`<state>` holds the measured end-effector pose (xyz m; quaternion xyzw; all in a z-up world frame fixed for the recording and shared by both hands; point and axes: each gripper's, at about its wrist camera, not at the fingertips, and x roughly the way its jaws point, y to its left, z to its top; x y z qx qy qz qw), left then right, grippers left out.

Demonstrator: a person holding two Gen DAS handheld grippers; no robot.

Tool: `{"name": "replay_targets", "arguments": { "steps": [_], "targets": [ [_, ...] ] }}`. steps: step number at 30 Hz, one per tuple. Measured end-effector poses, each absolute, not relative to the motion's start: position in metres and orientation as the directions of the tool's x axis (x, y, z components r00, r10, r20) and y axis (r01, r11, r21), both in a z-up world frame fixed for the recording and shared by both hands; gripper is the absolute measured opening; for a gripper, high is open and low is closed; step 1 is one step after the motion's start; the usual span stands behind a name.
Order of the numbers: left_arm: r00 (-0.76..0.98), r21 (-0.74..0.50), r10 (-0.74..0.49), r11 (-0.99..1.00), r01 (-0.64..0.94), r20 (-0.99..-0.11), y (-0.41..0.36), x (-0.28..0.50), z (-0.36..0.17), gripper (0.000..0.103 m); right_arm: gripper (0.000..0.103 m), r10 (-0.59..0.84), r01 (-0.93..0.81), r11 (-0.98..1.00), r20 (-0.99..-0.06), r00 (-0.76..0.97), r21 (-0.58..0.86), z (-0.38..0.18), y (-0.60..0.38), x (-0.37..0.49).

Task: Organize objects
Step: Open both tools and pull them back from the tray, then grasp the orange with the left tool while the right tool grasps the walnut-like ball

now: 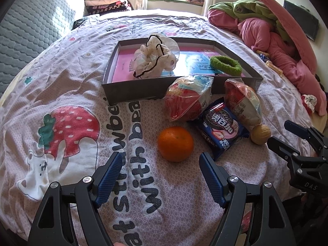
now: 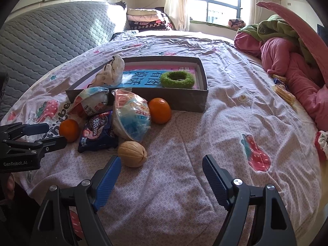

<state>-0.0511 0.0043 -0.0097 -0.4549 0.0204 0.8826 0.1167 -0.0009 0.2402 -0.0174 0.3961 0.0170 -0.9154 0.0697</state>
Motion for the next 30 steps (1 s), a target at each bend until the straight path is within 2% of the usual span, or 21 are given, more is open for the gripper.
{"name": "replay_targets", "arguments": {
  "steps": [23,30],
  "targets": [
    [-0.554,-0.094,0.194,-0.974,-0.205,-0.81,0.007,-0.067,-0.023,0.079,0.08,-0.111,0.172,-0.985,-0.754,-0.647,-0.002,-0.03,0.218,-0.017],
    [-0.558,-0.082,0.184,-0.976,-0.202,-0.809,0.011,-0.07,-0.024,0.076,0.068,-0.11,0.177,-0.984,-0.76,-0.64,-0.006,-0.034,0.212,-0.021]
  ]
}}
